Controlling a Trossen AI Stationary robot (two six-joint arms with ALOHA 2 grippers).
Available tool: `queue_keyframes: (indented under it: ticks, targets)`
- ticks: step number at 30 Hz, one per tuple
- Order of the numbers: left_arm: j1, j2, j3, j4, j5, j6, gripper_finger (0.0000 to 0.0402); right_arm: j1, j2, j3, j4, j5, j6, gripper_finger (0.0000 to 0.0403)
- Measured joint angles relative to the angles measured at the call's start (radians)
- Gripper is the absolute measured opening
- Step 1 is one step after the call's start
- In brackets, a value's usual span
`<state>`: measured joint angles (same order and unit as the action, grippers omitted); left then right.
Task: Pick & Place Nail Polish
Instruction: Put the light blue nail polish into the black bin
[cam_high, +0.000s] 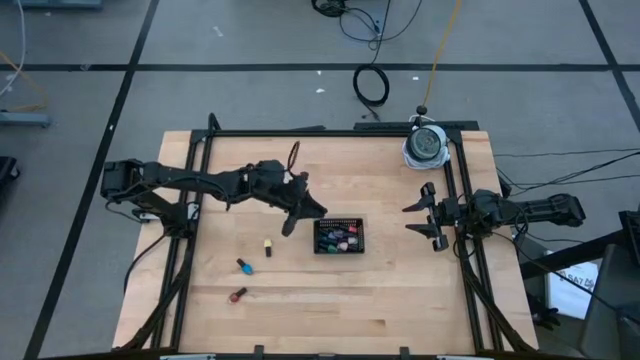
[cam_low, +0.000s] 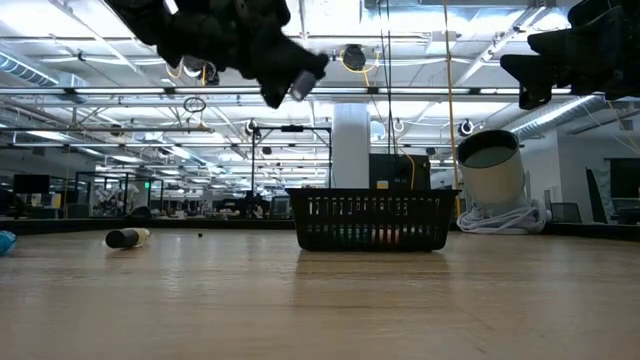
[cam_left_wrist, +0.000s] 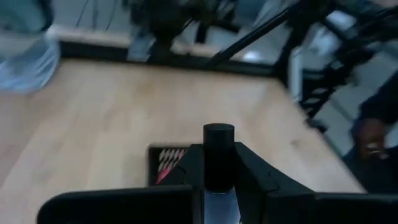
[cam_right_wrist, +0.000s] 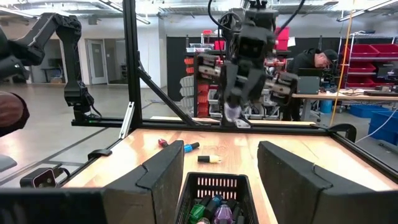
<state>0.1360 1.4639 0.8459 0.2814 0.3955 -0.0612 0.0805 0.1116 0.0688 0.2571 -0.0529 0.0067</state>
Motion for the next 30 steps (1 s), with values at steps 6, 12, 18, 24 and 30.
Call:
queue_keyframes:
  ticks: [6, 12, 18, 24, 30]
  targets:
    - [-0.001, 0.0, 0.0, 0.209, 0.155, 0.015, 0.0038, 0.0, 0.0, 0.0, 0.0, 0.0, 0.0, 0.0193]
    - [-0.016, 0.0, 0.0, 0.256, 0.174, 0.011, 0.0038, 0.0, 0.0, 0.0, 0.0, 0.0, 0.0, 0.0193]
    - [-0.014, 0.0, 0.0, 0.302, 0.233, -0.107, 0.0038, 0.0, 0.0, 0.0, 0.0, 0.0, 0.0, 0.0193]
    - [-0.03, 0.0, 0.0, 0.381, 0.468, -0.344, 0.0038, 0.0, 0.0, 0.0, 0.0, 0.0, 0.0, 0.0194]
    - [-0.061, 0.0, 0.0, 0.382, 0.442, -0.314, 0.0038, 0.0, 0.0, 0.0, 0.0, 0.0, 0.0, 0.0192]
